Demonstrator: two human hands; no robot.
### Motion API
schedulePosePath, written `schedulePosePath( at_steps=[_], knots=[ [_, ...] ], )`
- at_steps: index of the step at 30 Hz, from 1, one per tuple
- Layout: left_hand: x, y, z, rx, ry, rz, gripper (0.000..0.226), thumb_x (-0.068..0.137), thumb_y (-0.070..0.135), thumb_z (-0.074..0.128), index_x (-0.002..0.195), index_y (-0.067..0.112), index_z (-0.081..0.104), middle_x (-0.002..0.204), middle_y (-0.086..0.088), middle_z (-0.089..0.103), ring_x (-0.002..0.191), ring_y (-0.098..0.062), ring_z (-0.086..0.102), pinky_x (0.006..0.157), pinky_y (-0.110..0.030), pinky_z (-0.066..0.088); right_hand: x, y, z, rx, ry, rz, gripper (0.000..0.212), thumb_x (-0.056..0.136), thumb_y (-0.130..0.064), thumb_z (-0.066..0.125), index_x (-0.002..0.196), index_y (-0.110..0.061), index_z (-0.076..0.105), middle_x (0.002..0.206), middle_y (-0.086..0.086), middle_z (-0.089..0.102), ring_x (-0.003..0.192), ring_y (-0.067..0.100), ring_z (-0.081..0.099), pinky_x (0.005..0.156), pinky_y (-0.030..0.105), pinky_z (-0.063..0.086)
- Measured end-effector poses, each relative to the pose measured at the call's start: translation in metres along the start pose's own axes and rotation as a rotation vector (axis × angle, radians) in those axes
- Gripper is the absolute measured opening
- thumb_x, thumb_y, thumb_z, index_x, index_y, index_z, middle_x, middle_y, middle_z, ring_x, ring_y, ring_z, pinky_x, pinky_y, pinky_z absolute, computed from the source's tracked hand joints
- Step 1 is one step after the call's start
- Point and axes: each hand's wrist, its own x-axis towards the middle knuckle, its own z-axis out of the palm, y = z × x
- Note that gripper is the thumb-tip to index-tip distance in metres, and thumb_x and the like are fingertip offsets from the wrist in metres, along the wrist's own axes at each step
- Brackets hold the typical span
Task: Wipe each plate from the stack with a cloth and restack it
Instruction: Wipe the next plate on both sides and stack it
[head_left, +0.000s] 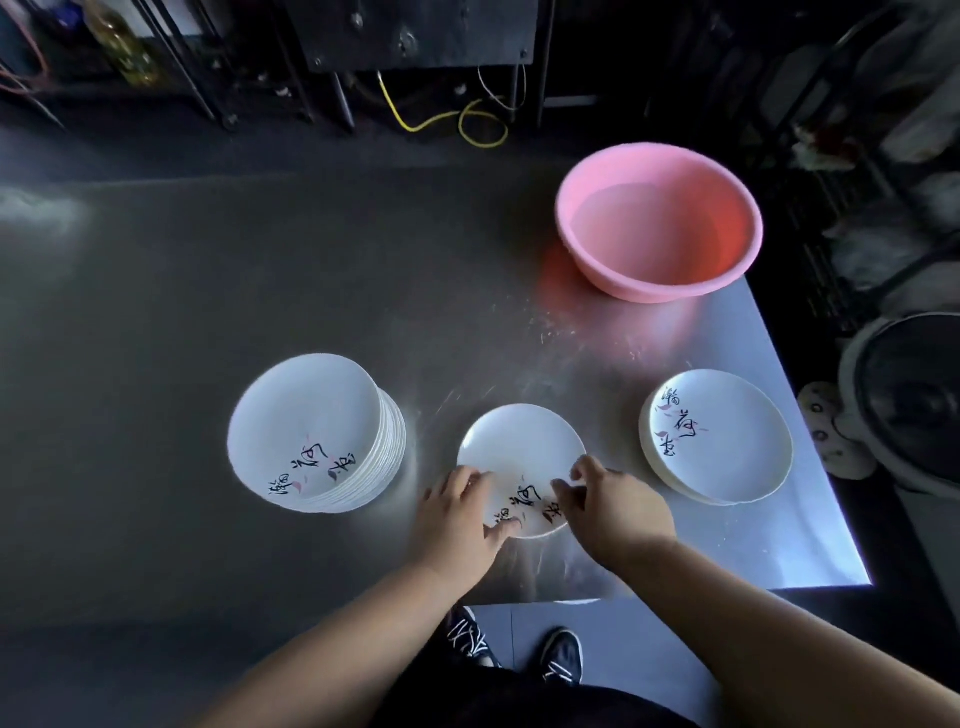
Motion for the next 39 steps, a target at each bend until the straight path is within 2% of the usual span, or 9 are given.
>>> schedulePosePath(
  at_steps=[4,10,17,20,23,28,31,33,39],
  knots=[
    [0.017,-0.007,-0.029,-0.048,-0.157,-0.285,0.064,0.097,0.056,0.056,0.148,0.02,0.039,0.143,-0.002,0.056,0.122,-0.029,0.061,0.094,-0.039,0.051,0.028,0.003,-0.015,-0.079,-0.176,0.234,0.043,0.098,-0.059,0.046,0.116,-0.02,0.047,0.082,-0.002,0.06,0.075,0.028,0.062,0.065,0.035,0.05],
    [0.042,-0.014,-0.042,-0.038,-0.381,-0.291,0.057,0.096,0.058,0.054,0.133,0.016,0.045,0.124,-0.005,0.065,0.104,-0.028,0.066,0.079,-0.037,0.053,0.051,-0.005,-0.01,0.033,-0.369,0.325,0.043,0.093,-0.053,0.057,0.109,-0.015,0.07,0.084,0.005,0.07,0.075,0.025,0.067,0.064,0.029,0.048],
    [0.05,-0.011,-0.06,-0.279,-0.453,-0.365,0.076,0.079,0.076,0.055,0.126,0.017,0.046,0.108,-0.007,0.068,0.081,-0.027,0.07,0.064,-0.034,0.054,0.043,-0.019,-0.026,0.134,-0.392,0.385,0.055,0.11,-0.039,0.035,0.088,-0.006,0.073,0.067,0.007,0.069,0.058,0.023,0.064,0.053,0.024,0.047],
    [0.047,-0.006,-0.079,-0.425,-0.411,-0.365,0.069,0.078,0.088,0.041,0.11,0.027,0.043,0.098,-0.002,0.067,0.082,-0.024,0.073,0.063,-0.035,0.053,0.032,-0.022,-0.041,0.31,-0.237,0.381,0.069,0.108,-0.052,0.019,0.09,-0.007,0.067,0.081,0.009,0.073,0.077,0.029,0.067,0.072,0.03,0.05],
    [0.049,0.006,-0.1,-0.703,-0.276,-0.381,0.07,0.074,0.094,0.023,0.103,0.033,0.041,0.106,0.002,0.067,0.092,-0.012,0.073,0.083,-0.037,0.057,0.017,-0.032,-0.07,0.661,-0.013,0.287,0.083,0.109,-0.045,0.011,0.074,-0.001,0.072,0.068,0.007,0.074,0.059,0.018,0.064,0.061,0.02,0.051],
    [0.053,0.036,-0.144,-1.126,-0.044,-0.352,0.068,0.078,0.081,0.044,0.108,0.02,0.048,0.105,0.001,0.056,0.09,-0.013,0.055,0.083,-0.028,0.046,0.004,-0.041,-0.113,1.002,0.228,0.136,0.036,0.11,-0.04,0.047,0.104,-0.005,0.053,0.07,0.019,0.067,0.049,0.023,0.058,0.051,0.032,0.049],
    [0.058,0.054,-0.167,-1.435,0.049,-0.406,0.024,0.099,0.03,0.068,0.12,0.036,0.056,0.118,0.004,0.068,0.101,-0.012,0.063,0.083,-0.032,0.05,0.003,-0.038,-0.135,0.828,0.322,-0.015,0.013,0.104,-0.038,0.058,0.106,-0.026,0.052,0.08,0.0,0.067,0.058,0.019,0.061,0.058,0.042,0.055],
    [0.063,0.062,-0.182,-1.6,0.018,-0.385,0.038,0.103,0.006,0.059,0.131,0.031,0.059,0.124,0.003,0.073,0.114,-0.02,0.069,0.092,-0.038,0.054,0.004,-0.033,-0.148,0.544,0.355,-0.056,0.014,0.102,-0.047,0.054,0.106,-0.034,0.05,0.081,-0.011,0.066,0.07,0.011,0.062,0.062,0.039,0.051],
    [0.067,0.083,-0.214,-1.661,0.003,-0.22,0.052,0.092,0.004,0.065,0.142,0.017,0.058,0.137,-0.012,0.068,0.128,-0.033,0.064,0.11,-0.051,0.048,0.013,-0.027,-0.196,0.371,0.724,-0.178,0.013,0.099,-0.028,0.063,0.111,-0.025,0.067,0.102,-0.01,0.059,0.09,0.018,0.06,0.073,0.034,0.048]
  ],
)
